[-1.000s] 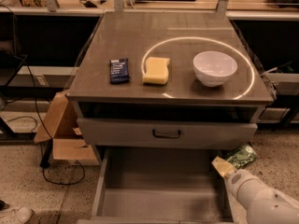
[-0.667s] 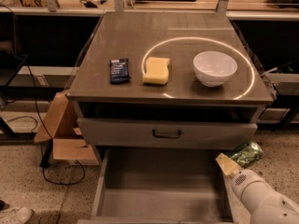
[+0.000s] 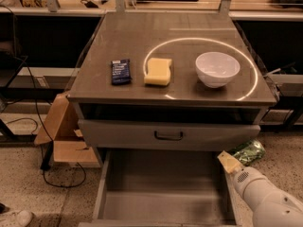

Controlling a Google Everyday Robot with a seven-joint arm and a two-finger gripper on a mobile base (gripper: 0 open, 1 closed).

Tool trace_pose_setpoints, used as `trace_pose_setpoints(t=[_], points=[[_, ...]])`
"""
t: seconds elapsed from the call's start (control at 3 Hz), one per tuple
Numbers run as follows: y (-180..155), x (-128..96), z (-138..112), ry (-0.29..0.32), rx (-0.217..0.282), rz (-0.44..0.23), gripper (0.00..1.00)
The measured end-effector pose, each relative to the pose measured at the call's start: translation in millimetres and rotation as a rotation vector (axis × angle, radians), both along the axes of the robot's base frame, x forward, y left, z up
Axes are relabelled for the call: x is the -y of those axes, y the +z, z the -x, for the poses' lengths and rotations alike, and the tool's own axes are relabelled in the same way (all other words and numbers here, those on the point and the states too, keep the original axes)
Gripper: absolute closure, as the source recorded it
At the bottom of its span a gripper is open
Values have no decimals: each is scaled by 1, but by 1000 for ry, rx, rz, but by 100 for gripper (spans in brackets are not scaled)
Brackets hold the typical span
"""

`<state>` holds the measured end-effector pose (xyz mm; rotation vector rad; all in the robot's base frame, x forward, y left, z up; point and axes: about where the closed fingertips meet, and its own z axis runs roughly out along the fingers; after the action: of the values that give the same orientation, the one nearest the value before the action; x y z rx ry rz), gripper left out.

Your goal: Pick green can from middle drawer and place on counter

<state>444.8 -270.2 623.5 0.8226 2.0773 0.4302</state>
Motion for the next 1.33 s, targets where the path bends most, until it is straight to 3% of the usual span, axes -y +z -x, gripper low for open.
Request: trace_pose_setpoints(t=[0.33, 0.67, 1.33], points=[[11, 3, -11, -9, 27, -20, 100], [26, 27, -14, -37, 77, 8, 100], [89, 65, -10, -69, 257, 58, 100]])
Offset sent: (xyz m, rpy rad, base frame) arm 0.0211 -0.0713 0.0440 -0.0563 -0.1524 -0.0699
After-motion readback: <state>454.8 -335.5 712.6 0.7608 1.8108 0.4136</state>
